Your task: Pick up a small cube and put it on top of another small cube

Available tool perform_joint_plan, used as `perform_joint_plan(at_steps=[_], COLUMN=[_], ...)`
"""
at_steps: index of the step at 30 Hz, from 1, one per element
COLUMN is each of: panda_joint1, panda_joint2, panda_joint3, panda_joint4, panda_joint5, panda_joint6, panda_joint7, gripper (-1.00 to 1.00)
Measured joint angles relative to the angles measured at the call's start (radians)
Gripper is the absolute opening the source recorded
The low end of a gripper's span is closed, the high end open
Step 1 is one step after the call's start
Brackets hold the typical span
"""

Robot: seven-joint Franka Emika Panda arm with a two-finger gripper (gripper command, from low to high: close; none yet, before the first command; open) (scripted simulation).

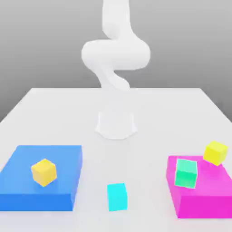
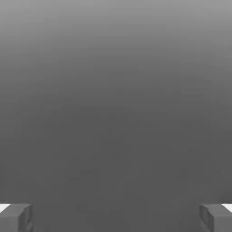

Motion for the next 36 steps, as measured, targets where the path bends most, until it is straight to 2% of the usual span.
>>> perform_joint_plan(at_steps=[21,27,28,36], panda_joint1=[0.029,0.019,0.017,0.015], panda_joint2=[0.769,0.986,1.015,0.995], panda_joint3=[-0.022,-0.010,-0.008,-0.007], panda_joint4=[-0.365,-0.347,-0.342,-0.346], panda_joint5=[0.007,0.021,0.022,0.017], panda_joint6=[0.444,0.615,0.639,0.622], panda_joint7=[-0.123,-0.138,-0.139,-0.135], gripper=[0.00,0.00,-1.00,-1.00])
